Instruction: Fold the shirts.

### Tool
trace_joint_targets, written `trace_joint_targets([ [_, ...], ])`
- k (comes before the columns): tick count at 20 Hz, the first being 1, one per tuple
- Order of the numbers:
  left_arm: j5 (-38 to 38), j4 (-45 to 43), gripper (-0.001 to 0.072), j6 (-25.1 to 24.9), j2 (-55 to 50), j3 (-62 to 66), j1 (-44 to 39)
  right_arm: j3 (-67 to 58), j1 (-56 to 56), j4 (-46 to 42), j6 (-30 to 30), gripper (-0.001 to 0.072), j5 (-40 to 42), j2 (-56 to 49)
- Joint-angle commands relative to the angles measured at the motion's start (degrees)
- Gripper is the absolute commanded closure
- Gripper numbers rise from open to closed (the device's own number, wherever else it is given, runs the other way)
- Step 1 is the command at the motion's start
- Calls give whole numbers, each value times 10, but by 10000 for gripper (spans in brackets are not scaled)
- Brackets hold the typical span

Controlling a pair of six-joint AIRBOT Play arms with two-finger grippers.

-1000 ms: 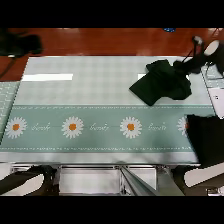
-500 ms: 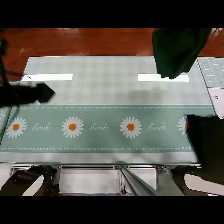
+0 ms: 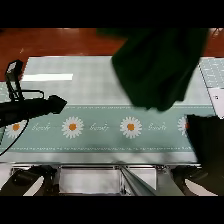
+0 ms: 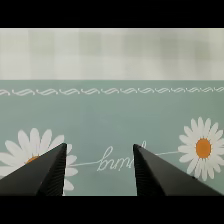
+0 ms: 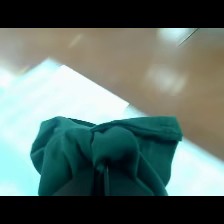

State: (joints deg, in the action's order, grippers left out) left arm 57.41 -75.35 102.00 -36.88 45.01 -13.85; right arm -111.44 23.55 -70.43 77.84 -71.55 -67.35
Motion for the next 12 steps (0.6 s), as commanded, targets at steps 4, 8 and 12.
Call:
trace_joint_targets([
  [4, 0, -63, 200, 1, 2, -4, -1, 286, 104, 57, 33, 692, 84, -47],
  [8, 11, -57, 200, 1, 1, -4, -1, 395, 135, 142, 41, 692, 176, -149],
  [12, 3, -56, 200, 3, 1, -24, -9, 396, 130, 221, 38, 302, 176, -228],
])
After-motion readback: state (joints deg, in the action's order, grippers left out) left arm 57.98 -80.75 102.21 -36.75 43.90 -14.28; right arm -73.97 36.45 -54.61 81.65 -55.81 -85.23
